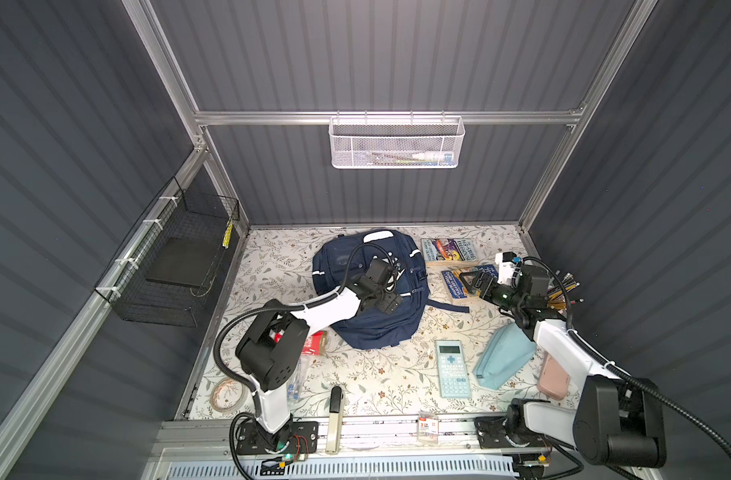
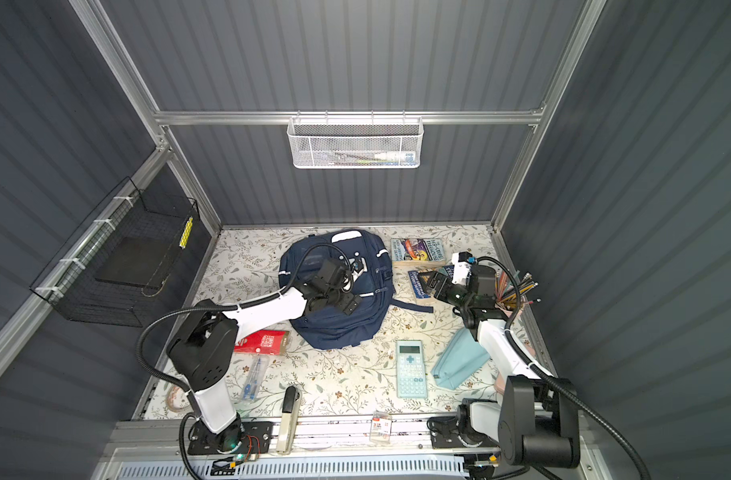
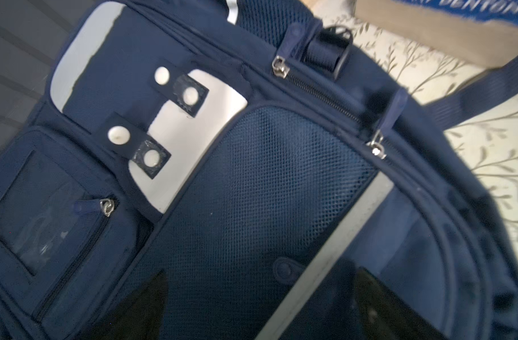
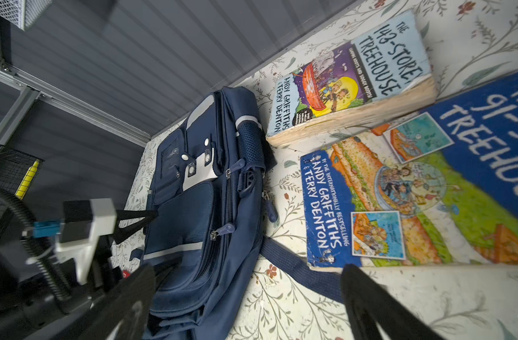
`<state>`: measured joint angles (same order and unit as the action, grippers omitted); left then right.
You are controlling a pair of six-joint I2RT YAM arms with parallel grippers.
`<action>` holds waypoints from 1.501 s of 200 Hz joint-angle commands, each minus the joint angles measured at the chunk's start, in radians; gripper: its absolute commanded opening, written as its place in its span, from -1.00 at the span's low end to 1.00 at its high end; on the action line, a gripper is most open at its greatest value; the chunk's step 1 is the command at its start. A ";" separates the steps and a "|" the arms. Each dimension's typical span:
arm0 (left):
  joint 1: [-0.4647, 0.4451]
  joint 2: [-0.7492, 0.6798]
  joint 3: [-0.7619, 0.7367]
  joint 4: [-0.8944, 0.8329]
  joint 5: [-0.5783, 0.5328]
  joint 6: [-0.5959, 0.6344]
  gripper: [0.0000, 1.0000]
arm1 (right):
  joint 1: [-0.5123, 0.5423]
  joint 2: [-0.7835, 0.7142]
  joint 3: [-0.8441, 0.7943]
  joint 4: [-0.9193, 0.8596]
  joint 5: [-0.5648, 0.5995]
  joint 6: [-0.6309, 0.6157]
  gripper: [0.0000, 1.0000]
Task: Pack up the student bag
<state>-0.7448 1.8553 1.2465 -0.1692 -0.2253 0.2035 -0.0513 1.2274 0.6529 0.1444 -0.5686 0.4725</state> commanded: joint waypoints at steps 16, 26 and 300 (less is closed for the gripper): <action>-0.045 0.050 0.033 0.004 -0.126 0.053 0.93 | 0.002 -0.014 0.015 0.000 -0.033 0.010 0.98; -0.050 0.067 0.045 0.013 -0.151 0.044 0.89 | 0.002 -0.016 0.011 0.005 -0.034 0.015 0.98; -0.117 -0.147 0.000 0.025 -0.070 0.028 -1.00 | 0.055 0.007 0.034 -0.070 -0.004 -0.096 0.92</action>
<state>-0.8738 1.8301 1.2480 -0.1421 -0.2661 0.1921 -0.0223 1.2205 0.6418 0.1478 -0.6006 0.4843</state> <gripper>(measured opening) 0.072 0.966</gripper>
